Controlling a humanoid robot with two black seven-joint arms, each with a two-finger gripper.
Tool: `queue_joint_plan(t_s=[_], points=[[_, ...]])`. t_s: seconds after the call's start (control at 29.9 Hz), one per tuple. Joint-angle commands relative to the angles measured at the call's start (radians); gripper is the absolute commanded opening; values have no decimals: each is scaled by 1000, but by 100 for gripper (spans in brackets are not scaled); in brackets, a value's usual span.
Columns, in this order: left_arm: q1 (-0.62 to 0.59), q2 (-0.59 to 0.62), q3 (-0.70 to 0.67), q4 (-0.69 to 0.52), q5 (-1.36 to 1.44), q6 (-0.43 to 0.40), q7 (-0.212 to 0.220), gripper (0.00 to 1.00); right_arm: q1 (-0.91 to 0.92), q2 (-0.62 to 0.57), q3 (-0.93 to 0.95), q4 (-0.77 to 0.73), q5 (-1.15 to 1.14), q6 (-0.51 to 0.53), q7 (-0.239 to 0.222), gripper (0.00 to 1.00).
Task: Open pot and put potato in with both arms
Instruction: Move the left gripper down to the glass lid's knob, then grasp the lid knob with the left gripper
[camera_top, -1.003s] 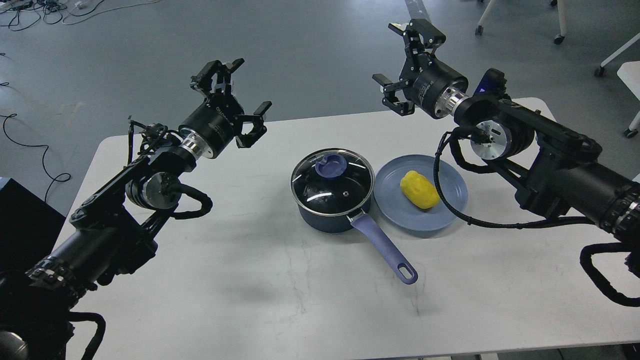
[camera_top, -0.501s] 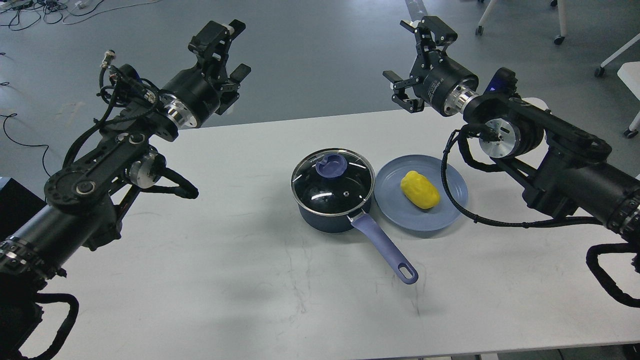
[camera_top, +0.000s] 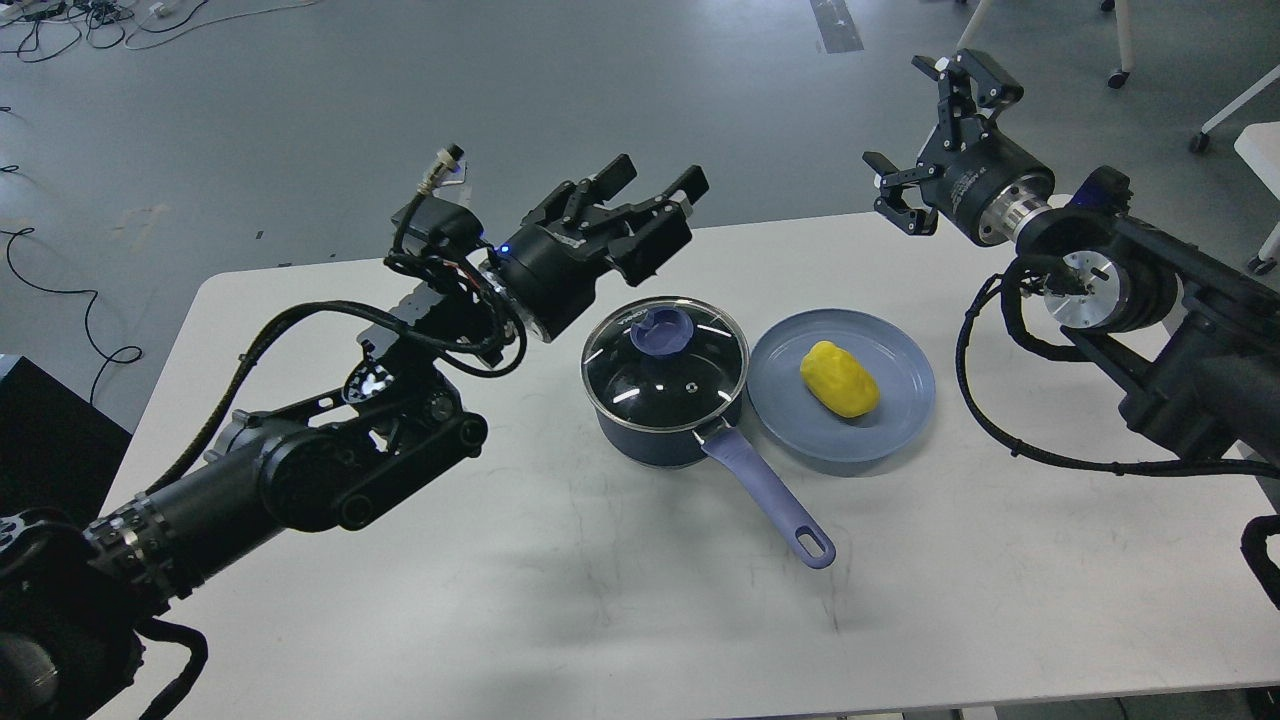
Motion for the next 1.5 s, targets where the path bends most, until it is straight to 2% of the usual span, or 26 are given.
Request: queue_joint_plan(t_s=[0.0,0.13,0.33,0.7,1.04,1.3,1.47], points=[[-20,-44,44,125,88,9,-4,98,-24,-19,2,-7,39,3,0,100],[-30,-86,148,237,206,48,-15,98,-41,-30,3,-5,40,3,0,100],[-17,-134,164,257,206,52,-29,98,-41,-48,3,-4,40,3,0,100],[-16,-119,201,335,202,47,-43,98,-41,-53,6,2,42,-2,0,100],[1,-84,221,341,200,44,-46,98,-41,-53,6,4,42,-2,0,100],[3,-84,222,357,200,44,-73,98,-41,-53,9,4,42,-2,0,100],[15,-85,225,357,200,44,-75,98,-41,-53,9,4,40,-3,0,100]])
